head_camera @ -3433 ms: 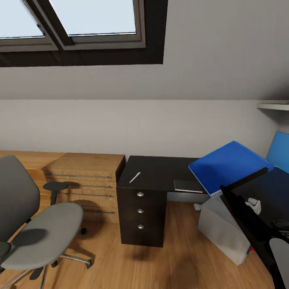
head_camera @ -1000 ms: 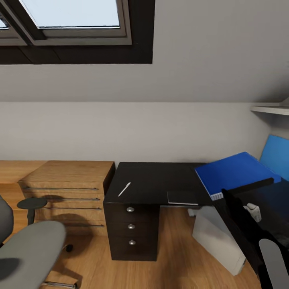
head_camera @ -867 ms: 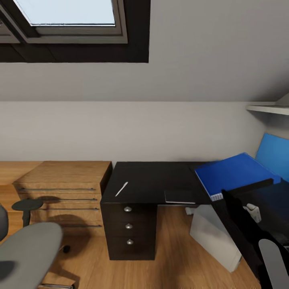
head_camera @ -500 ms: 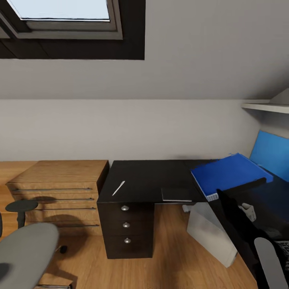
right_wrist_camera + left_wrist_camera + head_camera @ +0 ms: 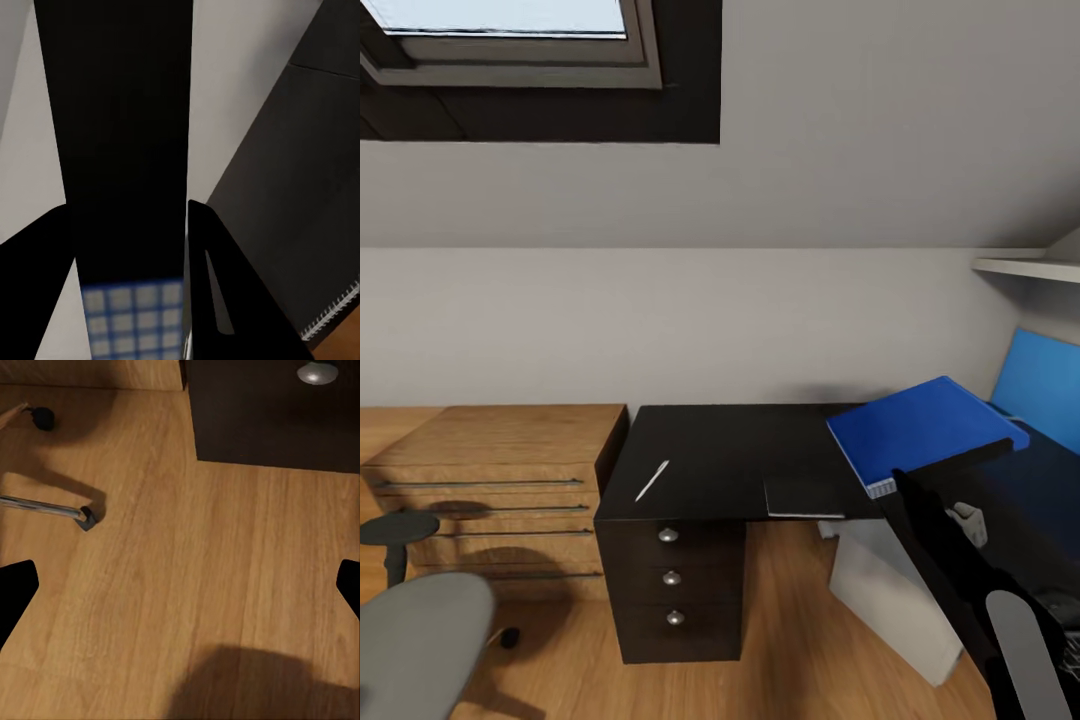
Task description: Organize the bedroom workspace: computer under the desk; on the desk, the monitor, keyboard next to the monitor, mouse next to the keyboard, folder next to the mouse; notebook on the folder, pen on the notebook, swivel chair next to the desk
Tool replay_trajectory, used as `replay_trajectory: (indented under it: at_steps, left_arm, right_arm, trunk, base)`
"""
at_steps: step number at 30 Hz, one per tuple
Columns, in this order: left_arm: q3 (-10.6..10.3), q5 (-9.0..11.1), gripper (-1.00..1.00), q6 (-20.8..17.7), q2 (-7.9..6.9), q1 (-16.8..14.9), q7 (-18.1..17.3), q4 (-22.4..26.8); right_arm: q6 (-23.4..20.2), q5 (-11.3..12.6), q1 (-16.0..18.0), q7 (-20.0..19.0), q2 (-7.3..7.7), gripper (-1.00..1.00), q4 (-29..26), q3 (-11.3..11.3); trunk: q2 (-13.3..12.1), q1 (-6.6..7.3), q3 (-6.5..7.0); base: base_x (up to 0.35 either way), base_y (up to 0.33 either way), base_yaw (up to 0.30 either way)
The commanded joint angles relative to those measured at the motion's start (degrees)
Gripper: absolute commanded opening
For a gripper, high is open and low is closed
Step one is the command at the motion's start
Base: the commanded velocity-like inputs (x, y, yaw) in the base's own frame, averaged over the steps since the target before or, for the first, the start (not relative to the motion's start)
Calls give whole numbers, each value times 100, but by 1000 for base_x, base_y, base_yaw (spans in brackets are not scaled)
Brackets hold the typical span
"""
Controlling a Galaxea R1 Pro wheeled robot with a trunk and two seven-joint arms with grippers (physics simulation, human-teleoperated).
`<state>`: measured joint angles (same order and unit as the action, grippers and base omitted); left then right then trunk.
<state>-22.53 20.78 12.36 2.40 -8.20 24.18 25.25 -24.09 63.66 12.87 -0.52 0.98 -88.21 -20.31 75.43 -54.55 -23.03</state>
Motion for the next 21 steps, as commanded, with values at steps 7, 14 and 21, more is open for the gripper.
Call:
replay_trajectory:
  at_steps: [7,14,21]
  left_arm:
    - [-48,59,100,29,-3,-6,42,-2]
    - [-46,60,100,29,-2,-6,43,-3]
    - [-41,58,100,29,-2,-6,41,-2]
  right_arm:
    - [-35,24,4,-1,5,-100,4,-16]
    - [-36,24,4,6,10,-100,26,-15]
    - [-43,24,4,8,30,-100,341,8]
  trunk:
    - [3,-1,-21]
    - [3,-1,-65]
    - [3,-1,-112]
  base:
    - [29,0,-57]
    - [2,0,-170]
    - [0,0,-183]
